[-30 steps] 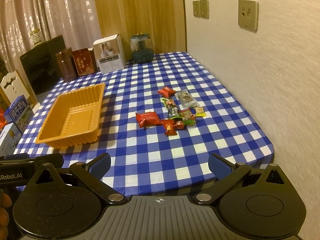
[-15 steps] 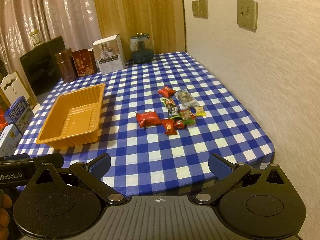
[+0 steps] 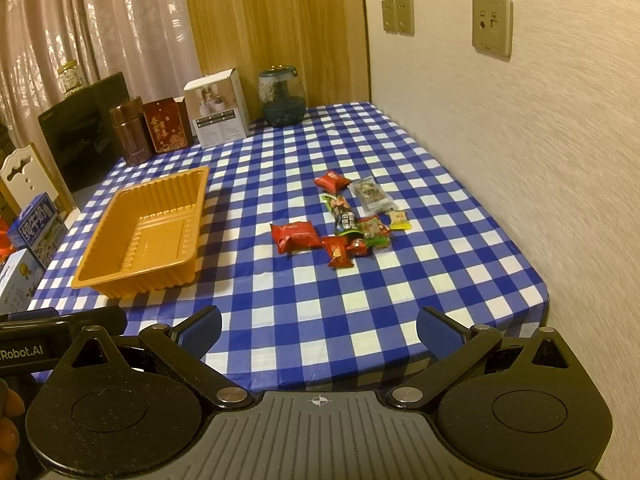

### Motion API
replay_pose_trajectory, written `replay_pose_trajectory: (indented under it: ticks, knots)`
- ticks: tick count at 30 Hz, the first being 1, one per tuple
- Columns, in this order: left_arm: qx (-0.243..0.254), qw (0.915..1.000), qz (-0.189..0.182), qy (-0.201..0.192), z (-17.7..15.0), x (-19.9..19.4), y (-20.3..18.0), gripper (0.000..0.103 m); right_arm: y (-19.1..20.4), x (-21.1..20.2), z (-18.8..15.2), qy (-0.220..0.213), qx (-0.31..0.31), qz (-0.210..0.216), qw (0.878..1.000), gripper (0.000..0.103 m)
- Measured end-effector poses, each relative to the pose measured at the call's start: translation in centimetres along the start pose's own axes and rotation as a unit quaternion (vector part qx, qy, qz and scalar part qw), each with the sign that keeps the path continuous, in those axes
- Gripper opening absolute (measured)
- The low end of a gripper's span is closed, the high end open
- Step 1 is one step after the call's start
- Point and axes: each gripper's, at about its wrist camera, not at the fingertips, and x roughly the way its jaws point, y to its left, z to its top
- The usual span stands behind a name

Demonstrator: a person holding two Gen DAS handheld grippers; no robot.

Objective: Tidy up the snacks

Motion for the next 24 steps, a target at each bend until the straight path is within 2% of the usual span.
replay_pose_trajectory:
  ticks: [15,24]
  knots:
    - [-0.001,1.0,-0.001,0.0,0.0,0.0,0.0,0.103,0.0,0.0,0.0,0.0,0.0,0.0,1.0,0.103]
    - [-0.006,0.9996,-0.029,0.001,0.7,1.2,-0.3,0.103,-1.9,0.0,0.4,-0.023,0.022,-0.015,0.999,0.103]
